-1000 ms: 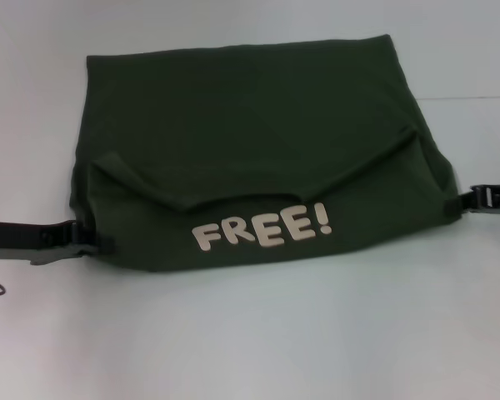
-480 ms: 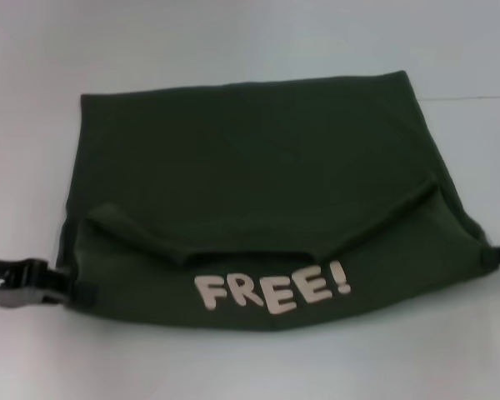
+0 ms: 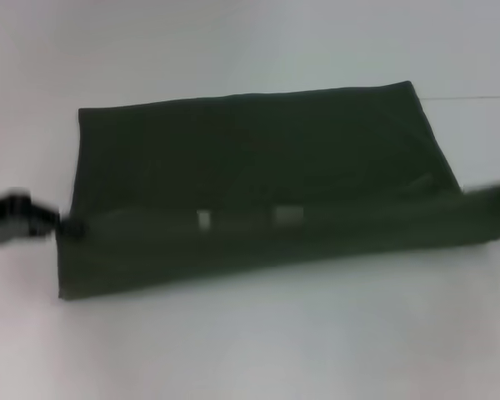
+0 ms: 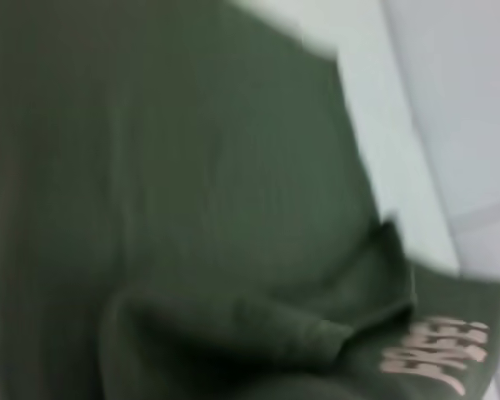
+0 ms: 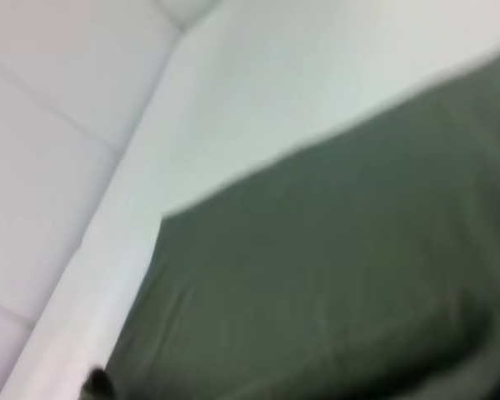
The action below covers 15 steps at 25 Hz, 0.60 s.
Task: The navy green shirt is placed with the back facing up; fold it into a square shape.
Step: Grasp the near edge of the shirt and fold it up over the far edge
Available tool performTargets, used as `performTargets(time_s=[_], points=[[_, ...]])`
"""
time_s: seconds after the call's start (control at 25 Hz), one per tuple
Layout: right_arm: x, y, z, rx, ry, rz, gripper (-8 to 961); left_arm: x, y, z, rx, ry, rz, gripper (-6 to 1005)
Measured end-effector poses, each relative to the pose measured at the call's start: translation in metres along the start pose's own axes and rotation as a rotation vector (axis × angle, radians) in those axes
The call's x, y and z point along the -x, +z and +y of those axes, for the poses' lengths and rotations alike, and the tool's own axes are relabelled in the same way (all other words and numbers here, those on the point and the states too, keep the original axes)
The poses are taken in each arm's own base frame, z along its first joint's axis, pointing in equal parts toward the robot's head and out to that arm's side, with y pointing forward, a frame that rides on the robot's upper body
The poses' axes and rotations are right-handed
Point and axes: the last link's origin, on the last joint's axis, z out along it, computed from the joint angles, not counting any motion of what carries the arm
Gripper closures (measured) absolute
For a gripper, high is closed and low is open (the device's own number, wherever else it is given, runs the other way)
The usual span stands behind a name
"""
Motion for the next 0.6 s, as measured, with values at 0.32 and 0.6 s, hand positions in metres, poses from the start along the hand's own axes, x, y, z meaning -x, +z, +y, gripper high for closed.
performTargets(time_s=[0.32, 0.6], points=[[0.073, 0.044, 0.013, -0.08, -0.071, -0.174, 896, -0.065, 0.005, 0.01, -0.005, 0.004, 0.322, 973], [0.107, 0.091, 0.026, -0.146, -0.091, -0.297, 889, -0.094, 0.037, 0.006, -0.046, -0.01, 0.522, 973]])
